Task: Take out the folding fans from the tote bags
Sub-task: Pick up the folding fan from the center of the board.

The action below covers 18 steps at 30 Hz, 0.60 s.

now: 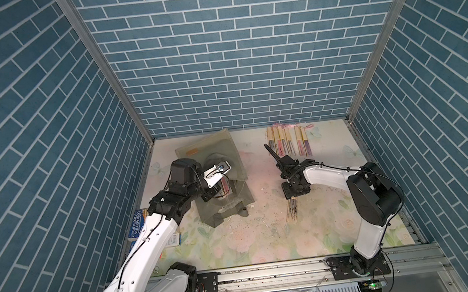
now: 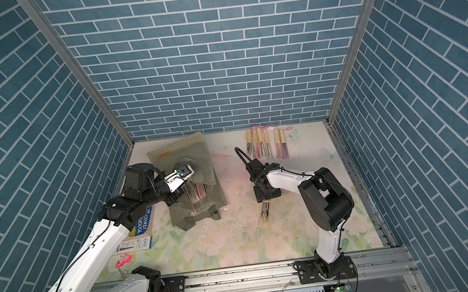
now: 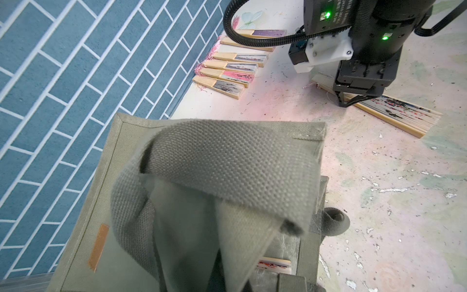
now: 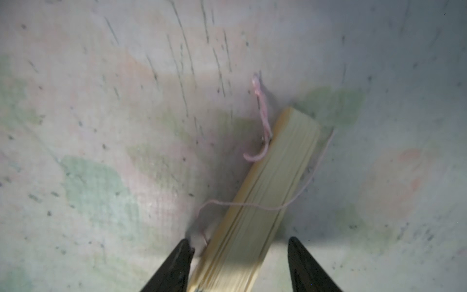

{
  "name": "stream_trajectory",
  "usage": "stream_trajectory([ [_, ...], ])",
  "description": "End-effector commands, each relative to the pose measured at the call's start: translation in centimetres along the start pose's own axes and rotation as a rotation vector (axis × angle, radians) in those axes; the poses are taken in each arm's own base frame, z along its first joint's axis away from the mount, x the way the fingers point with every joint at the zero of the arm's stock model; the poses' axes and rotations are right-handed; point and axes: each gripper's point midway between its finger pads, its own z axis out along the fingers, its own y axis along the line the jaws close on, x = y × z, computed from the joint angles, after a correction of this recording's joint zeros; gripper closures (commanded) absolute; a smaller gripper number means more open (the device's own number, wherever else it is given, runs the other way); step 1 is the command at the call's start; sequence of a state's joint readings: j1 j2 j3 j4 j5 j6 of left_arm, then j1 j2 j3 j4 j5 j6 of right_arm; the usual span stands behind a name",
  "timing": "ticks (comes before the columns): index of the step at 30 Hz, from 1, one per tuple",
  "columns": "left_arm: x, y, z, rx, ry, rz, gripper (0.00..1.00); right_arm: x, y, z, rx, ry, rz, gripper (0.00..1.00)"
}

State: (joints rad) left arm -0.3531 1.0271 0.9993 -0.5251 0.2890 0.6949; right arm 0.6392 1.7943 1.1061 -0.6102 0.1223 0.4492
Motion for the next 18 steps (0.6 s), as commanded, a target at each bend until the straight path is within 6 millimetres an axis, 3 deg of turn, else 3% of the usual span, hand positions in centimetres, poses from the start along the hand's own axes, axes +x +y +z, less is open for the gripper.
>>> stream_trajectory([
  [1, 0.1, 0.1, 0.3, -0.009, 0.002, -0.002, 1.0, 3.1, -0.3, 0.3, -0.011, 0.075, 0.076, 0.38],
  [6, 0.0, 0.1, 0.2, -0.008, 0.002, -0.001, 1.0, 5.6, 0.3, 0.4, -0.085, 0.117, 0.094, 0.44],
  [11, 0.1, 0.1, 0.3, -0.007, 0.001, -0.002, 1.0, 6.4, -1.9, -0.1, 0.002, 0.097, 0.09, 0.51],
  [14, 0.1, 0.0, 0.4, -0.002, 0.003, -0.002, 1.0, 6.9, -1.9, 0.5, -0.002, 0.117, 0.088, 0.52],
  [18, 0.0, 0.0, 0.3, -0.006, 0.0, 0.0, 1.0, 7.0, -1.4, 1.3, -0.021, 0.135, 0.09, 0.61],
])
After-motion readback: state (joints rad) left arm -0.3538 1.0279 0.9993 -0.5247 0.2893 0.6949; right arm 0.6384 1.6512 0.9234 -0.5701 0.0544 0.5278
